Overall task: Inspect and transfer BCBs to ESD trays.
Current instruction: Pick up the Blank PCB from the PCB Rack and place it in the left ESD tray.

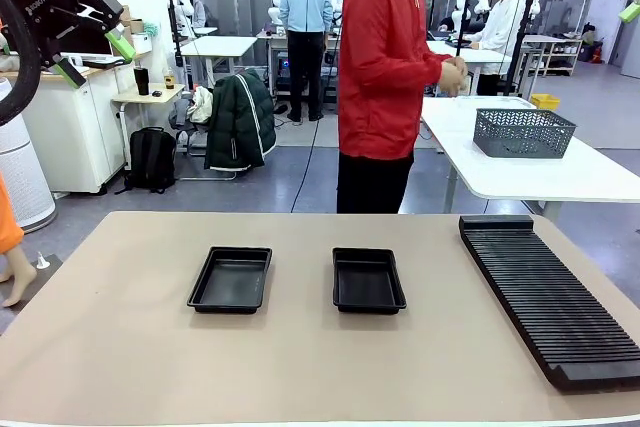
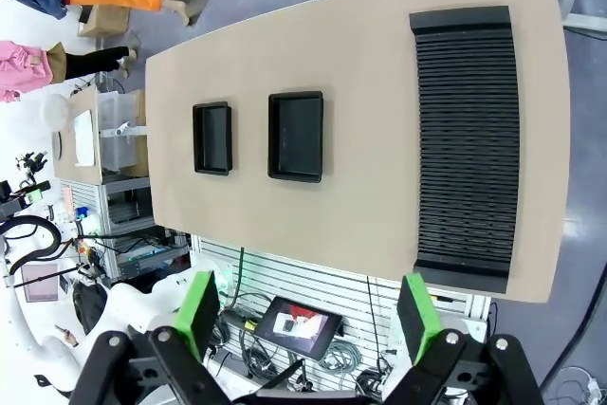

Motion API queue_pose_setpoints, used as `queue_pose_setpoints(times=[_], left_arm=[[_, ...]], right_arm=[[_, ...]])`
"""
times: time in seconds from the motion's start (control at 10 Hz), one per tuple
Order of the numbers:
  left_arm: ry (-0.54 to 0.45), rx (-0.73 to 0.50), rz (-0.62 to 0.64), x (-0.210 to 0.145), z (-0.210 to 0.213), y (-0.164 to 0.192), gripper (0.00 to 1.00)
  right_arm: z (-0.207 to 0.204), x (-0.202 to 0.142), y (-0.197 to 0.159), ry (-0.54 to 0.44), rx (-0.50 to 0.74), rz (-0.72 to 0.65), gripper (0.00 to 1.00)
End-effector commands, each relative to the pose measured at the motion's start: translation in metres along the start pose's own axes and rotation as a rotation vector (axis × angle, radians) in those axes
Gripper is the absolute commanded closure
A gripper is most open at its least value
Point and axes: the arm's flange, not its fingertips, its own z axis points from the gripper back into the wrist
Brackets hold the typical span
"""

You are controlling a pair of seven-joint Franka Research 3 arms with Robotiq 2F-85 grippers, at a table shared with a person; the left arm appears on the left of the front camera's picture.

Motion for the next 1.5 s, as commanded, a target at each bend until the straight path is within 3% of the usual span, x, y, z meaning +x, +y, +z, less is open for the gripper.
queue_pose_setpoints(times=[0.0,1.4], left_arm=[[0.000,0.000,0.000,0.0001,-0.0001,-0.0001,0.00],[0.000,0.000,0.000,0.0001,-0.0001,-0.0001,0.00]], right_arm=[[-0.0010,-0.0004,-0.0001,0.001,0.015,0.000,0.00],[-0.0010,-0.0004,-0.0001,0.001,0.015,0.000,0.00]])
